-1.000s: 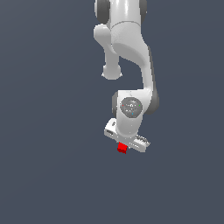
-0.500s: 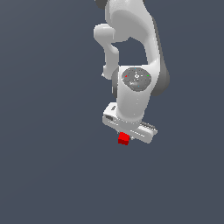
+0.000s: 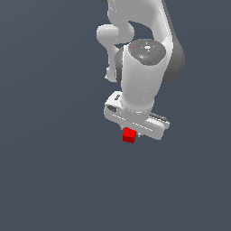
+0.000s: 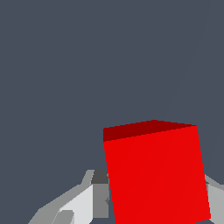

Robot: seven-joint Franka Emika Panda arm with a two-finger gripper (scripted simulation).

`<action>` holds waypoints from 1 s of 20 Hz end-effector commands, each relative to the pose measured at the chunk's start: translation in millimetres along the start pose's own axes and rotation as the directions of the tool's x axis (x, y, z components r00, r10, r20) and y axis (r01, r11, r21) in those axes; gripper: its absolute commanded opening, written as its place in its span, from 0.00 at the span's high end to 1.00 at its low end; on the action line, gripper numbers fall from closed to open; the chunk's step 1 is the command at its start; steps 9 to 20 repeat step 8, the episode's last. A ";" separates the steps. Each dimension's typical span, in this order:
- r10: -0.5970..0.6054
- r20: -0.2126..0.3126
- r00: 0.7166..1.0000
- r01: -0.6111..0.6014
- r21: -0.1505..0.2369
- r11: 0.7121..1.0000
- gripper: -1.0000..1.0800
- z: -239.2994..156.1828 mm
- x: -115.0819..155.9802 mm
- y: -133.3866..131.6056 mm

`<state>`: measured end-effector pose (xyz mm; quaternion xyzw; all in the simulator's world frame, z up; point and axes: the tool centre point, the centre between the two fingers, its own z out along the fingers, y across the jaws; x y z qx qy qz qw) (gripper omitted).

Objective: Lift up the red cube by 0.2 meters.

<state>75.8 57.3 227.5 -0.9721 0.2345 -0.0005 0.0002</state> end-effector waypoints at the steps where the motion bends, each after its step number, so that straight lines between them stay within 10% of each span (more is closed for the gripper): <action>1: 0.000 0.001 1.000 0.000 -0.001 1.000 1.00 -6.1 0.2 -0.1; 20: 0.000 0.001 1.000 0.000 -0.001 1.000 1.00 -2.5 1.1 -0.7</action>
